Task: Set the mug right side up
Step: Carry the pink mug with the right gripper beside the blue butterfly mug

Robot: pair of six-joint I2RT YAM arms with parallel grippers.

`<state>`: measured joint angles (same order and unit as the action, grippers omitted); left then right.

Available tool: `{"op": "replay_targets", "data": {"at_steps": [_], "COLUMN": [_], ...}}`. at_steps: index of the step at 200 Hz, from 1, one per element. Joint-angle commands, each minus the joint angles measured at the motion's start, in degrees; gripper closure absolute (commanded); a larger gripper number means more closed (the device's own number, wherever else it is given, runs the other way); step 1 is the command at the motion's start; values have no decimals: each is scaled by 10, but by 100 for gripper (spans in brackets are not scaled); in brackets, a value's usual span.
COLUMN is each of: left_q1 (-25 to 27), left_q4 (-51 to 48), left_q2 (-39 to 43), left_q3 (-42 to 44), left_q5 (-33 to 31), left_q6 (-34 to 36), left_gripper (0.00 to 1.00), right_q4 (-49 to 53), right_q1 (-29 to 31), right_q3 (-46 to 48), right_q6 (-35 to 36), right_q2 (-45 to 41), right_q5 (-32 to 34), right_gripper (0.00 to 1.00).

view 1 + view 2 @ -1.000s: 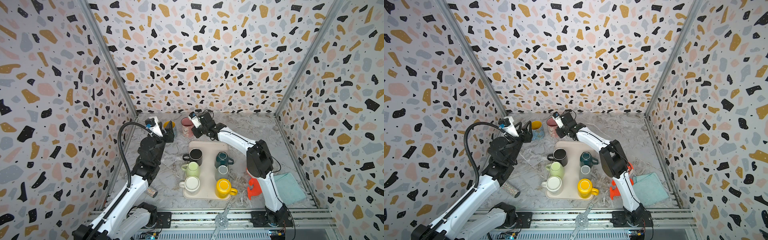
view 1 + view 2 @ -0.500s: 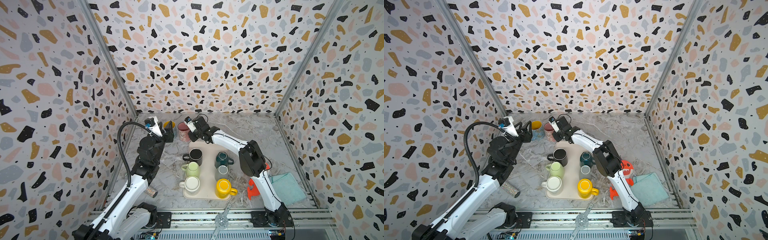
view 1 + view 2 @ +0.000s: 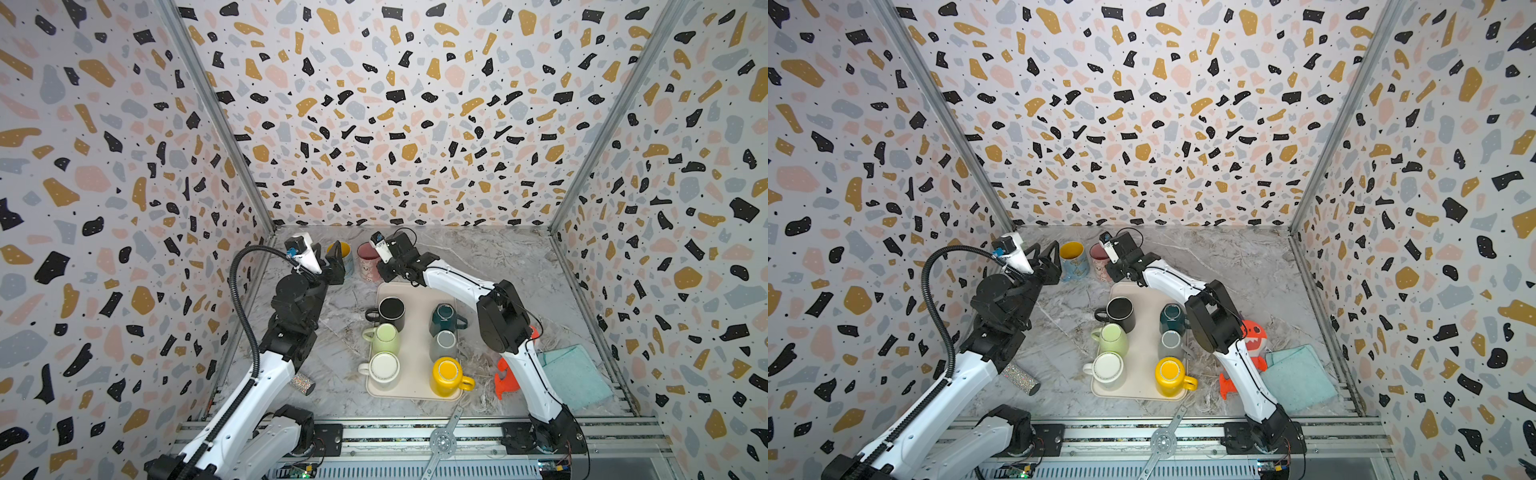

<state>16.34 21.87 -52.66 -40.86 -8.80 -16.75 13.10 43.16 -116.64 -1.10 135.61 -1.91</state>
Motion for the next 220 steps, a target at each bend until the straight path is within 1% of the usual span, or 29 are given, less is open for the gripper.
{"op": "replay_targets", "data": {"at_steps": [1, 12, 45, 65, 88, 118, 191, 220], "left_q1": [-4, -4, -5, -5, -5, -6, -6, -7], "left_q4": [24, 24, 22, 21, 21, 21, 19, 15], "left_q2": [10, 12, 17, 21, 22, 24, 35, 37], "left_q3": [9, 10, 10, 13, 14, 16, 20, 21], "left_q5": [-8, -8, -13, -15, -15, -15, -10, -7], "left_q6": [-1, -1, 5, 6, 6, 5, -1, -4], "left_gripper": [45, 45, 45, 45, 45, 45, 45, 45], "right_q4": [-51, -51, -50, -45, -42, -37, -49, -53], "right_q1": [4, 4, 6, 7, 11, 16, 21, 25], "right_q3": [-35, -35, -33, -31, -26, -12, 47, 58], "right_q6": [-13, -14, -16, -19, -20, -26, -72, -77], "right_q2": [-9, -7, -7, -8, -12, -20, -54, -63], "right_q5": [-2, -12, -23, -30, -31, -39, -78, -89], "right_gripper": [92, 86, 75, 70, 67, 67, 67, 67]}}
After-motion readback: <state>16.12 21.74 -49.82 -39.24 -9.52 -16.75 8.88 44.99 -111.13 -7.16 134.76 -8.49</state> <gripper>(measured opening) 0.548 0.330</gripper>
